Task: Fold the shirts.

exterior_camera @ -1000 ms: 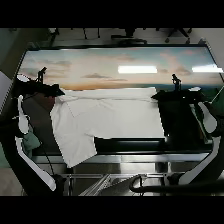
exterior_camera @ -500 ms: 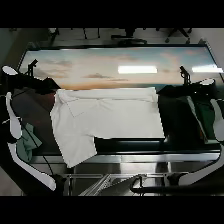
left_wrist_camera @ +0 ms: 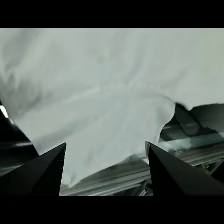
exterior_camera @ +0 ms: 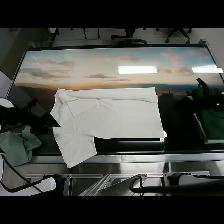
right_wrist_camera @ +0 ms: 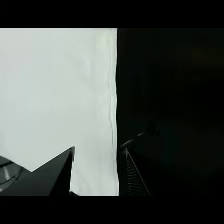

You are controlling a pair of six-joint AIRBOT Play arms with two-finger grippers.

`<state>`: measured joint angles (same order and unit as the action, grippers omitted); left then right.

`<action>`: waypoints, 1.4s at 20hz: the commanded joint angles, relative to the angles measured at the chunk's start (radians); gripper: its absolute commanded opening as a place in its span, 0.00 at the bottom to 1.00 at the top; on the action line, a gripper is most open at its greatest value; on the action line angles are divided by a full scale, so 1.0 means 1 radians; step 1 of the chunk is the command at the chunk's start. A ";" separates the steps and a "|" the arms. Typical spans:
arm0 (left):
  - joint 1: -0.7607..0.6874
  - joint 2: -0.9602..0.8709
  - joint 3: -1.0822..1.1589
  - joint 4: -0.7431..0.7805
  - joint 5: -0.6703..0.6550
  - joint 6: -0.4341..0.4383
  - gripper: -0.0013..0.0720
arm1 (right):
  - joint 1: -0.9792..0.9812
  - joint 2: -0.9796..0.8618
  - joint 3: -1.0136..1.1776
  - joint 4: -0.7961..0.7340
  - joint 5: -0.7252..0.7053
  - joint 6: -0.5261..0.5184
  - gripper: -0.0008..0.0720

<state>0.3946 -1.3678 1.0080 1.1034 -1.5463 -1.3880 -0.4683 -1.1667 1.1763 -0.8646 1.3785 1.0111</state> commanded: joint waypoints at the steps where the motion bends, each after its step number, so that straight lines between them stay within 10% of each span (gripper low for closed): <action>1: 0.023 0.152 -0.365 0.005 0.088 -0.001 0.77 | -0.015 0.030 -0.152 -0.003 -0.020 0.005 0.55; 11: 0.022 0.235 -0.336 0.196 0.094 0.005 0.77 | -0.015 0.009 -0.206 0.012 -0.070 -0.023 0.54; 20: 0.019 0.030 -0.363 -0.037 0.250 0.121 0.76 | -0.015 -0.035 -0.206 0.099 -0.053 -0.054 0.54; 24: 0.019 -0.003 -0.257 -0.162 0.261 0.174 0.58 | -0.015 -0.035 -0.206 0.096 -0.016 -0.044 0.54; 26: 0.019 -0.003 -0.240 -0.183 0.220 0.224 0.06 | -0.016 -0.035 -0.207 0.029 -0.003 -0.004 0.54; 28: 0.020 -0.003 -0.257 -0.181 0.174 0.256 0.04 | -0.016 -0.035 -0.207 -0.105 -0.007 0.077 0.54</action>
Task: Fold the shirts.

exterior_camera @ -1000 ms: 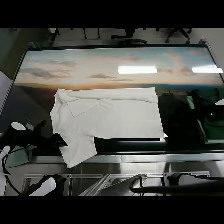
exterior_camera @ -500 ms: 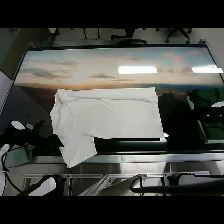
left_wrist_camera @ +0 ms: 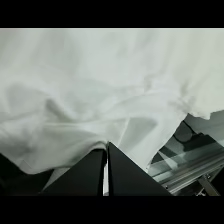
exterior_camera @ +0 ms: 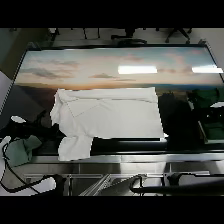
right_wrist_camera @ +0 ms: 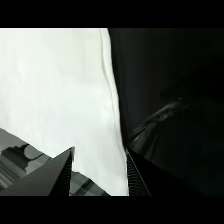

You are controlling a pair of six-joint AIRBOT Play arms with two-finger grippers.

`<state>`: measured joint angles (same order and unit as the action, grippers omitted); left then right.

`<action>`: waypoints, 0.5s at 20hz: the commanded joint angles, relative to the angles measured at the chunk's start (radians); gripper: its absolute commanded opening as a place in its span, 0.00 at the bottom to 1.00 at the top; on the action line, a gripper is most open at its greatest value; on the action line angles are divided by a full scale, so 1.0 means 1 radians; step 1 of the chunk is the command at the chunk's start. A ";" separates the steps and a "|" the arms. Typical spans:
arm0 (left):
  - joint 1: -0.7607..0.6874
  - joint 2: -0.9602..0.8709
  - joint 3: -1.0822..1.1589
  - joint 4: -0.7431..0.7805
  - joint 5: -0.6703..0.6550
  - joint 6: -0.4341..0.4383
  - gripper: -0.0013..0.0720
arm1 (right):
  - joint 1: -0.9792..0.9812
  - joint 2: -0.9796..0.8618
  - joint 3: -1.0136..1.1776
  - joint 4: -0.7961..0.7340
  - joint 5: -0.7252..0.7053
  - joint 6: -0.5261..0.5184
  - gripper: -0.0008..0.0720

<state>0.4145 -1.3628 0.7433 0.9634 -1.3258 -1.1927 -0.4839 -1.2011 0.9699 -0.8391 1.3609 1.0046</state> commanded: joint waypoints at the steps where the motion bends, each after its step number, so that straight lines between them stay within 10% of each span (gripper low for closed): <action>1: 0.000 -0.008 -0.010 -0.038 -0.066 0.068 0.05 | -0.001 -0.001 0.000 -0.184 0.009 0.113 0.56; 5: 0.002 -0.008 -0.089 -0.003 -0.089 0.070 0.05 | 0.001 0.000 -0.001 -0.216 0.017 0.148 0.75; 7: 0.002 -0.008 -0.081 0.067 -0.086 0.049 0.76 | 0.000 0.000 -0.001 -0.212 0.016 0.148 0.75; 10: 0.002 -0.008 -0.013 0.148 -0.075 0.001 0.74 | 0.000 -0.001 -0.001 -0.212 0.016 0.148 0.75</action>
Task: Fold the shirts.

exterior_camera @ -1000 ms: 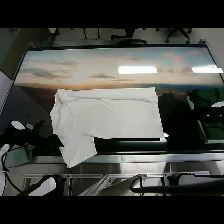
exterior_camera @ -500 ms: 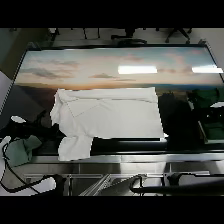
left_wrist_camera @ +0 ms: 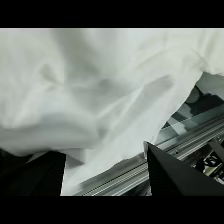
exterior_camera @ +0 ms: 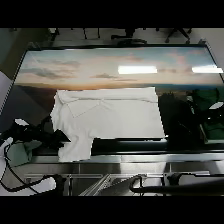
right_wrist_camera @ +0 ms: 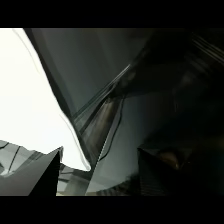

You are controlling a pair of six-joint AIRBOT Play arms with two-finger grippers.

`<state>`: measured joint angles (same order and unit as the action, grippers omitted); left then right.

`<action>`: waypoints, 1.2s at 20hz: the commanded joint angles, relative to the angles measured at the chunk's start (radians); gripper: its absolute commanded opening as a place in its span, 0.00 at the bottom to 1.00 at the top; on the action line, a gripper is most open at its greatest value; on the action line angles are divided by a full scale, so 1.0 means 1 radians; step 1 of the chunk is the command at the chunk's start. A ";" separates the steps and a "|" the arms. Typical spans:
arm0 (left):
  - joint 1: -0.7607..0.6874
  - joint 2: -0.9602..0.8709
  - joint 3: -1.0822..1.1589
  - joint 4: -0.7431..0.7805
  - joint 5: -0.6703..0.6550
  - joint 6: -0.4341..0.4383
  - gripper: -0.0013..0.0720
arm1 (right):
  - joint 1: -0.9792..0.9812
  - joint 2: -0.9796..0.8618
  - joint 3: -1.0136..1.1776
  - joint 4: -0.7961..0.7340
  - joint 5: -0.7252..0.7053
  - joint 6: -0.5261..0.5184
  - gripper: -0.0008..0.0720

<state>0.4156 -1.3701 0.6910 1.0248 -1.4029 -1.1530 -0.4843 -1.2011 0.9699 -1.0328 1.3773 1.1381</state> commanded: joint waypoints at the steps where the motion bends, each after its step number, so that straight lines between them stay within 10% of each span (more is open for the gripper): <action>1: 0.001 0.000 0.050 0.087 0.009 -0.038 0.74 | 0.001 -0.001 -0.001 -0.018 0.000 0.014 0.75; 15: -0.111 0.000 -0.067 0.072 0.124 -0.039 0.73 | 0.002 -0.025 -0.074 0.088 -0.037 -0.042 0.75; 17: -0.110 0.000 -0.046 0.074 0.119 -0.041 0.09 | 0.012 -0.050 -0.074 0.095 -0.037 -0.043 0.75; 23: -0.109 0.000 0.033 0.074 0.015 -0.042 0.04 | 0.182 -0.119 -0.074 0.097 -0.037 -0.069 0.71; 24: -0.109 0.000 0.041 0.074 0.005 -0.042 0.04 | 0.206 -0.118 -0.074 0.106 -0.034 -0.084 0.56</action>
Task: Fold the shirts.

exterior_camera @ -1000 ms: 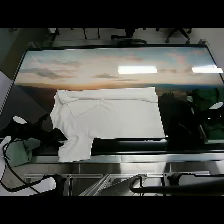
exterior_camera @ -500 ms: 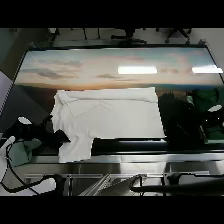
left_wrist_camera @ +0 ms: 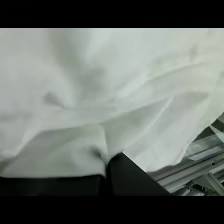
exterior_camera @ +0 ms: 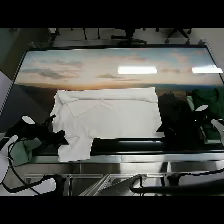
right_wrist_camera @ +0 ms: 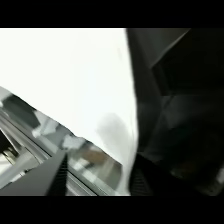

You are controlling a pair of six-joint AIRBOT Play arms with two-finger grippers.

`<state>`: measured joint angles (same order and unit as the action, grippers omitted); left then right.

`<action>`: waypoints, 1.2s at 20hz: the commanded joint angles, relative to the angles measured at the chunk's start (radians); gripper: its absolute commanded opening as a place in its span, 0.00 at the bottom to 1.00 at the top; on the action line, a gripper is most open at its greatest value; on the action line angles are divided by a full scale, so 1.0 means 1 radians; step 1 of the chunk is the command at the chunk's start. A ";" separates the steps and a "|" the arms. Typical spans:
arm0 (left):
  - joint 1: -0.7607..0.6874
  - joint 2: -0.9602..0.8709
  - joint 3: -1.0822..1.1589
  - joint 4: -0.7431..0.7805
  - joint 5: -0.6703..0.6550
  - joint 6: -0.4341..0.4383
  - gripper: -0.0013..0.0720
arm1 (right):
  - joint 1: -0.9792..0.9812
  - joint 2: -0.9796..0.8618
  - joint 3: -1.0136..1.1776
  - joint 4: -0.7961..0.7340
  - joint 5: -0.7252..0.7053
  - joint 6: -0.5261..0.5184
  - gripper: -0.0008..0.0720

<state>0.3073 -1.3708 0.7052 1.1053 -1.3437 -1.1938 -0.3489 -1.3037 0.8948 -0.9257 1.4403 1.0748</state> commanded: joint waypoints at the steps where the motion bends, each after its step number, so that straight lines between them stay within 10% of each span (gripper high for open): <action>1: -0.001 0.003 0.032 -0.007 -0.060 -0.004 0.04 | 0.082 -0.015 0.001 0.028 -0.092 -0.048 0.35; 2: -0.001 0.010 0.032 -0.007 -0.060 -0.004 0.04 | 0.086 -0.012 0.001 0.058 -0.088 -0.058 0.14; 4: -0.001 0.043 0.031 0.000 -0.062 -0.005 0.04 | 0.082 0.002 0.003 0.071 -0.089 -0.057 0.04; 15: 0.129 0.441 0.031 0.143 -0.210 -0.156 0.04 | -0.125 0.304 0.003 -0.210 -0.055 0.243 0.03; 24: -0.060 0.296 0.299 0.045 0.038 -0.135 0.04 | 0.003 0.243 0.079 0.258 -0.302 -0.058 0.03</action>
<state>0.2775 -0.9810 0.8757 1.1702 -1.3746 -1.3315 -0.3790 -1.0134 0.9310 -0.8146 1.2453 1.1126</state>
